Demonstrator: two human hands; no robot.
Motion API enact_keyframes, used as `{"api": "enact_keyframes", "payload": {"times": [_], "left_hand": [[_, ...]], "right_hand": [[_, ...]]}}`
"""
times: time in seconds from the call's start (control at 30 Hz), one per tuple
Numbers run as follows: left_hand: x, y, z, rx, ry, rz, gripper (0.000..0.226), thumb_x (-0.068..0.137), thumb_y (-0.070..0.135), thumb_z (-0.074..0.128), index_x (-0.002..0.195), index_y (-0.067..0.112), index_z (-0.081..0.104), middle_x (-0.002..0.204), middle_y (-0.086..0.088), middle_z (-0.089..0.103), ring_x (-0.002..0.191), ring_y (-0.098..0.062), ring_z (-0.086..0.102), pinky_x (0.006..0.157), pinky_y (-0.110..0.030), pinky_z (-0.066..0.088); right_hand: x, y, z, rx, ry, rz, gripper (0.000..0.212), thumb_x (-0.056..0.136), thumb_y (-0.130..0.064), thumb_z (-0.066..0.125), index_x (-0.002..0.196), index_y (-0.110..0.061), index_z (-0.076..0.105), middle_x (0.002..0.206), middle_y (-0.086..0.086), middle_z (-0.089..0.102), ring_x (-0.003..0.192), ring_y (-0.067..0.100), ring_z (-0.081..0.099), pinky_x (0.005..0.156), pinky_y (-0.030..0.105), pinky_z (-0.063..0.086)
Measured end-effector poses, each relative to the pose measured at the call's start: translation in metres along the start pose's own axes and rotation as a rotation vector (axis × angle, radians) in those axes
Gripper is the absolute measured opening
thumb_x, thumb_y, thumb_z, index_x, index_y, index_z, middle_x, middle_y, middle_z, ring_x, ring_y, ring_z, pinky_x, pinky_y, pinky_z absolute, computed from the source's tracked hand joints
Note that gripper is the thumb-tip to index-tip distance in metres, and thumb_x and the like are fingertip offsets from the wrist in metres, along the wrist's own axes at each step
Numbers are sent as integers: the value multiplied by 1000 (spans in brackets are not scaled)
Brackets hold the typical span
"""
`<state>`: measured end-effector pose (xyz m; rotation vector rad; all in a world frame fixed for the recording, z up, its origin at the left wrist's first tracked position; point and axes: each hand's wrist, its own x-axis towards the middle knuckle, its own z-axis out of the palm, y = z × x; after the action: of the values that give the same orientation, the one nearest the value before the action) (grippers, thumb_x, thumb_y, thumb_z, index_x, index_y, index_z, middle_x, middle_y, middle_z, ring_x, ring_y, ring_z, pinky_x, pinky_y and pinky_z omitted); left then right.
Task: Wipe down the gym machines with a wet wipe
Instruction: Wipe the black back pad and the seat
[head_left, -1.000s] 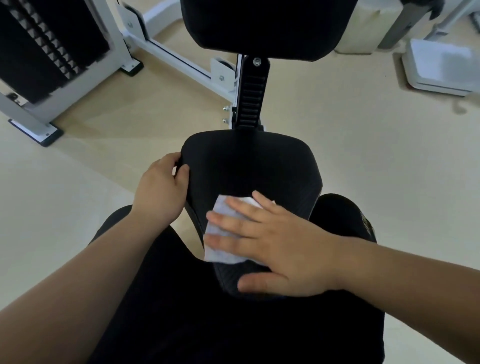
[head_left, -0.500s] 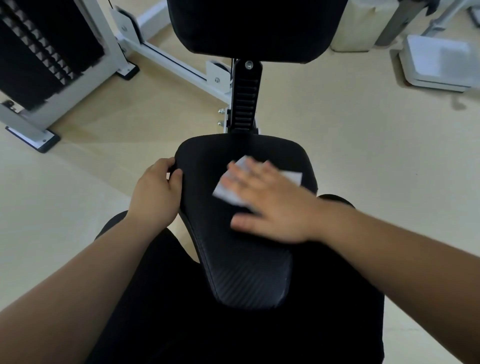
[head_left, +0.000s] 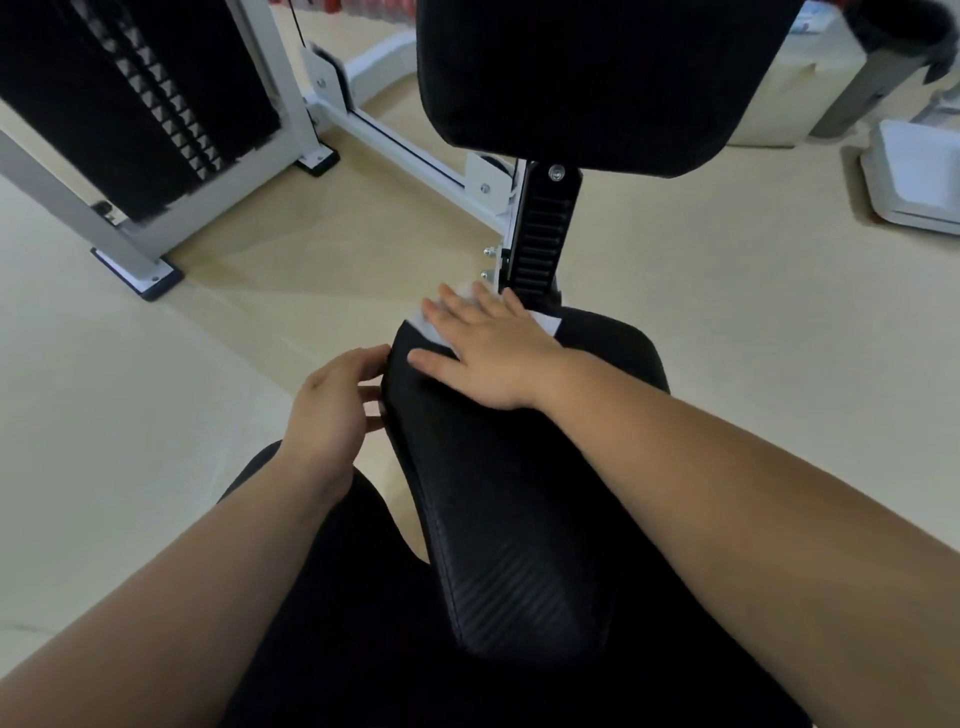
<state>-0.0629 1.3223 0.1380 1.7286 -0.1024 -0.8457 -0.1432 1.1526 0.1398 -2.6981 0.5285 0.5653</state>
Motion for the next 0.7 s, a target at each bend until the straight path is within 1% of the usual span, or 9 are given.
{"api": "enact_keyframes", "payload": {"times": [0.07,0.17,0.23,0.3,0.37,0.5,0.6,0.63,0.7], "left_hand": [[2,2,-4,-139,70,-93,40,103,32,36,105,15,73,102,-3,75,91,-21,68,74,-35,50],[-2,7,-5,-137,91,-186,49,103,40,35,102,9,73,103,-9,76,100,-25,70,86,-40,52],[-5,10,-4,-93,75,-207,49,103,42,36,105,11,74,108,-5,76,105,-24,69,97,-45,50],[-10,17,-3,-15,40,-223,46,104,43,35,107,17,73,113,3,74,108,-18,66,100,-45,47],[-15,25,-6,28,14,-264,47,105,46,33,112,19,72,117,6,72,111,-15,64,101,-44,44],[-38,47,-16,65,83,-376,56,104,52,30,104,15,72,113,0,72,106,-19,65,105,-47,42],[-64,73,-21,117,157,-416,60,103,54,29,98,14,73,110,0,71,104,-18,65,109,-51,40],[-75,84,-23,128,170,-418,60,103,54,30,97,14,73,109,1,72,104,-18,65,109,-52,40],[-99,107,-25,137,157,-423,57,103,55,33,97,15,73,108,2,72,103,-17,66,106,-51,42]], "right_hand": [[-14,-30,6,-6,-13,-187,78,98,-74,19,162,-34,1,170,-8,-8,156,25,-15,126,49,-10],[-44,-20,7,-24,-53,-430,77,98,-72,22,162,-33,2,170,-10,-7,156,19,-15,124,42,-13],[-33,17,0,-34,-54,-326,82,95,-75,20,162,-33,-1,170,-7,-9,156,19,-15,126,43,-10],[-7,41,-11,-30,-54,-64,81,96,-74,16,162,-31,-2,171,-4,-10,157,24,-11,127,49,-5],[14,33,-10,-14,-45,80,73,102,-66,16,163,-29,-3,171,-3,-8,157,28,-9,126,51,-5],[-16,-27,6,130,11,-145,53,112,-35,23,163,-24,15,171,-7,5,157,20,-4,126,39,-7],[-70,-42,1,258,-35,-320,49,111,-22,34,160,-18,30,169,-3,20,157,15,9,128,35,6],[-87,-45,-6,333,-56,-288,48,111,-21,34,159,-16,32,168,-2,23,156,13,13,127,33,11],[-113,-51,-23,600,-54,-37,44,112,-24,31,153,-19,43,164,-4,33,151,10,27,124,28,20]]}}
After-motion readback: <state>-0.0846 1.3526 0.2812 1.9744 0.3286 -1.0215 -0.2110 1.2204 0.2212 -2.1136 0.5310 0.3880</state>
